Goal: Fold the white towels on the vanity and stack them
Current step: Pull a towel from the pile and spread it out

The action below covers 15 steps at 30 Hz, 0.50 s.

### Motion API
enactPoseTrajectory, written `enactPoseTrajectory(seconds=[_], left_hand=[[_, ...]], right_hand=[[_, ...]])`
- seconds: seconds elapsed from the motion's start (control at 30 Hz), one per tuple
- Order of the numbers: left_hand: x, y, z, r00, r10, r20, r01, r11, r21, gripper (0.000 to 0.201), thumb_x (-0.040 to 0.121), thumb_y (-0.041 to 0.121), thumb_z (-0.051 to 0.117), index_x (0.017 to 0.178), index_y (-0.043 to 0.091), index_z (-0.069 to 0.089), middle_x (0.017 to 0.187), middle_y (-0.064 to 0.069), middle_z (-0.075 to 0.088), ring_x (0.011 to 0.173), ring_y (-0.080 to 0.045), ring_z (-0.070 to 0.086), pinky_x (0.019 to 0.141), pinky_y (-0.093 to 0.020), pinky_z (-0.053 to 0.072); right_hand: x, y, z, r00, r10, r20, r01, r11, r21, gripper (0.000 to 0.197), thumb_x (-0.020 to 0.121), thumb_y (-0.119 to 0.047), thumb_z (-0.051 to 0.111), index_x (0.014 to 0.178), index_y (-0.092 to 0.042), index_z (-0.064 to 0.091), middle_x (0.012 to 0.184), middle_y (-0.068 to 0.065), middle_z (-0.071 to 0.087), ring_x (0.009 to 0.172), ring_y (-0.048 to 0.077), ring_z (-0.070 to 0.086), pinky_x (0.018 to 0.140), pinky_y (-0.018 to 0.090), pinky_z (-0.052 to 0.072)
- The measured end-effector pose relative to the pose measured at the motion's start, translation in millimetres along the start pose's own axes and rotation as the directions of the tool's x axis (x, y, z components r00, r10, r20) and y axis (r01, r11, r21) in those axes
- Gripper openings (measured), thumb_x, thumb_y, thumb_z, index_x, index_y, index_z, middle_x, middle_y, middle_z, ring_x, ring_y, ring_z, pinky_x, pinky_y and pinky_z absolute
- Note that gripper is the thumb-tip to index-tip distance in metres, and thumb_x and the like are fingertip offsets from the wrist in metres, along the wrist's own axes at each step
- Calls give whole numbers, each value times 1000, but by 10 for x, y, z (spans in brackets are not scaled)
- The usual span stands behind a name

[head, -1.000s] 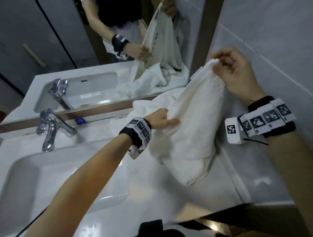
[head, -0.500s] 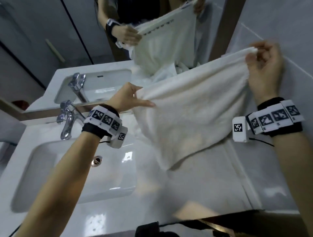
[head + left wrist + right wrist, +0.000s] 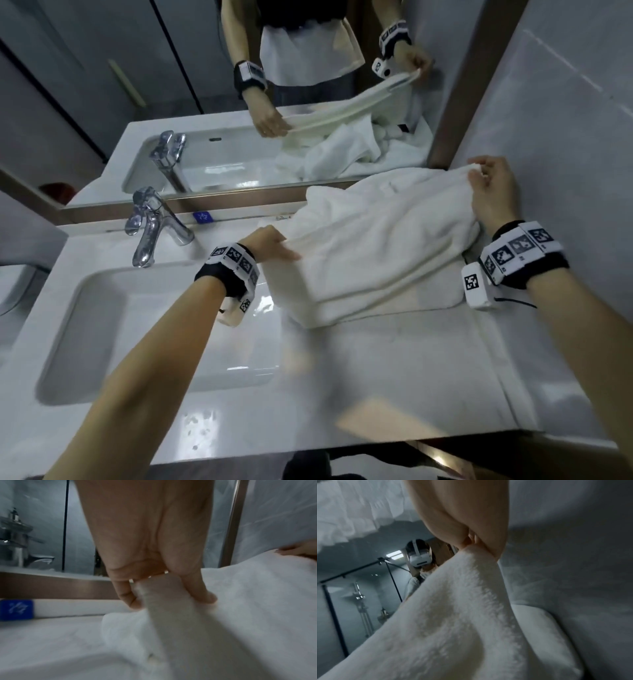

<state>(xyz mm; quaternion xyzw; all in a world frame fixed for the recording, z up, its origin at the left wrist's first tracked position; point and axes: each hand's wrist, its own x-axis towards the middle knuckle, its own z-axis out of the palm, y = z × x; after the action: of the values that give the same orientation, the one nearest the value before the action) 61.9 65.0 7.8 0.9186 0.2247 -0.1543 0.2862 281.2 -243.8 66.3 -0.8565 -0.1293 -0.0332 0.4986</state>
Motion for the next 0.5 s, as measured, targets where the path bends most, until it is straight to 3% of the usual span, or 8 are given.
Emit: enactPoseTrajectory(seconds=[0.07,0.13,0.2,0.23,0.27,0.33,0.4,0.5], left_hand=[[23,-151,71,994,-46,95,51,998,-48,42,80,49,67,71,8,64,71,-3,58,68,-17,51,69,-29,41],[-6,-262,169,988,-75,135,89,990,-106,53,85,57,53,56,12,51,58,0,43,58,-18,36,60,-26,29],[-32,-334,265,987,-94,132,118,974,-193,56,88,57,47,48,18,55,52,10,48,56,-12,41,61,-23,32],[-29,-370,315,985,-105,138,135,964,-229,55,89,57,45,54,19,63,59,12,55,61,-10,47,67,-24,38],[-26,-396,358,980,-118,159,157,953,-258,57,90,58,42,70,13,70,73,8,60,72,-12,52,77,-28,43],[-21,-424,433,971,-142,193,194,940,-281,62,93,57,37,100,3,68,95,-3,57,89,-18,51,89,-35,44],[-44,-438,488,976,-115,184,164,945,-282,52,95,50,40,100,5,66,96,-6,54,87,-18,47,81,-32,38],[-74,-488,515,994,-76,79,99,931,-352,39,94,41,51,82,5,63,86,-7,49,80,-15,43,73,-27,33]], right_hand=[[53,121,-8,999,45,29,-43,997,-60,29,96,-13,43,122,-5,52,122,18,59,111,29,56,91,27,41],[70,208,0,994,86,69,-80,992,-93,30,96,-13,44,125,-4,49,125,20,56,115,30,53,90,26,39],[65,270,19,986,120,117,-108,989,-106,34,95,-13,48,127,-3,45,128,20,54,117,32,52,88,23,36],[52,288,27,979,149,140,-134,985,-107,38,94,-17,52,128,-3,44,130,19,53,119,31,51,88,22,35],[31,303,34,970,185,160,-168,979,-112,44,92,-22,57,129,-4,43,132,17,52,120,30,50,88,23,35],[-9,326,44,948,254,191,-231,963,-138,58,86,-34,65,131,-6,42,136,13,50,123,28,49,91,27,36],[-54,353,37,937,284,201,-253,953,-170,65,81,-38,69,133,-7,45,136,11,51,121,24,51,92,28,38],[-115,401,-8,942,276,188,-247,955,-167,50,83,-28,70,122,-1,55,127,16,59,112,25,57,84,27,39]])
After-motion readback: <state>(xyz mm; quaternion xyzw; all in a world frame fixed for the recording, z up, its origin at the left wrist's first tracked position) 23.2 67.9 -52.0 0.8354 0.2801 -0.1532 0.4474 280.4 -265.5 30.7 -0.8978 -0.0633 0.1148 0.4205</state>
